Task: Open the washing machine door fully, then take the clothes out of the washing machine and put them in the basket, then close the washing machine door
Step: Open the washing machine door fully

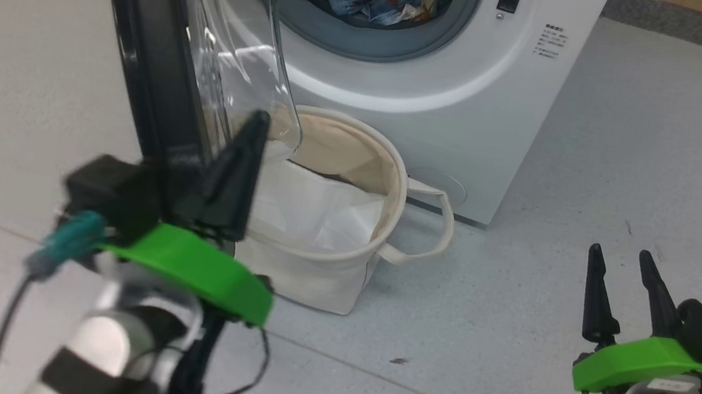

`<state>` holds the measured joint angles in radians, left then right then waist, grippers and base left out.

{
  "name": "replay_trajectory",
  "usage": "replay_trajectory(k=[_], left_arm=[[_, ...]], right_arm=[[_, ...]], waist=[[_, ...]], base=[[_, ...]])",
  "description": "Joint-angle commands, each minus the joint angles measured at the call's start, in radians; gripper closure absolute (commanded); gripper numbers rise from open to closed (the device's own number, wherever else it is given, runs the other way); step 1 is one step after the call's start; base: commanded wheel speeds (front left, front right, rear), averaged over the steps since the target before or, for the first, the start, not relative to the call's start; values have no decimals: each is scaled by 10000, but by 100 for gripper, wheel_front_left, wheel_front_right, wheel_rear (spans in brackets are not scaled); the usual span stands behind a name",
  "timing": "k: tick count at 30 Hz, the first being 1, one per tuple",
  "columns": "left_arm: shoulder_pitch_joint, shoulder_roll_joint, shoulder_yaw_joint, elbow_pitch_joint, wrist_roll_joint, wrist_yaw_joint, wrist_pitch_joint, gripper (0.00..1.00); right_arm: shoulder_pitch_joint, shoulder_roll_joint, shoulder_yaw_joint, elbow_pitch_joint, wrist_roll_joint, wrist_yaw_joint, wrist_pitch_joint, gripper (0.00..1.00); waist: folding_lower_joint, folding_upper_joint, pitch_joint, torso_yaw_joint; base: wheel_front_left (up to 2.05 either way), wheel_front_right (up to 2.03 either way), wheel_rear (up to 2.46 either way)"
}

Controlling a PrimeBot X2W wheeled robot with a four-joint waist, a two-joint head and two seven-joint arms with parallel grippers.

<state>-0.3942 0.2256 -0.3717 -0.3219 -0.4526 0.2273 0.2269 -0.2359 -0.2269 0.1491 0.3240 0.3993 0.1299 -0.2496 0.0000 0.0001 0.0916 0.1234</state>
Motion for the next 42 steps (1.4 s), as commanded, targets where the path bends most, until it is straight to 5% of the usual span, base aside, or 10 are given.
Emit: replay_trajectory(k=[1, 6, 16, 27, 42], left_arm=[[-397, -66, 236, -29, 153, 161, -19, 100], [-262, -904, -57, 1289, 38, 508, -454, 100], [-428, -1396, 107, 4015, -219, 618, -1817, 100], [-708, -1521, 735, 5443, -414, 955, -3244, 100], [-573, -1025, 1662, 5652, -793, 1160, -3828, 100]], right_arm=[[-216, -120, 137, -350, -19, 8, -122, 0], [-277, -86, 160, -324, -33, 8, -122, 0], [-486, 64, 301, -304, -46, 8, -122, 0], [-570, 62, 321, -474, -112, 8, -122, 0], [-597, -85, 440, -610, -63, 8, -122, 0]], waist=[[0, -1, 50, 34], [0, -1, 141, 127], [0, -1, 358, 235], [0, -1, 610, 715], [0, -1, 812, 2044]], base=[[0, 0, 0], [0, 0, 0], [0, 0, 0], [0, 0, 0], [0, 0, 0]])
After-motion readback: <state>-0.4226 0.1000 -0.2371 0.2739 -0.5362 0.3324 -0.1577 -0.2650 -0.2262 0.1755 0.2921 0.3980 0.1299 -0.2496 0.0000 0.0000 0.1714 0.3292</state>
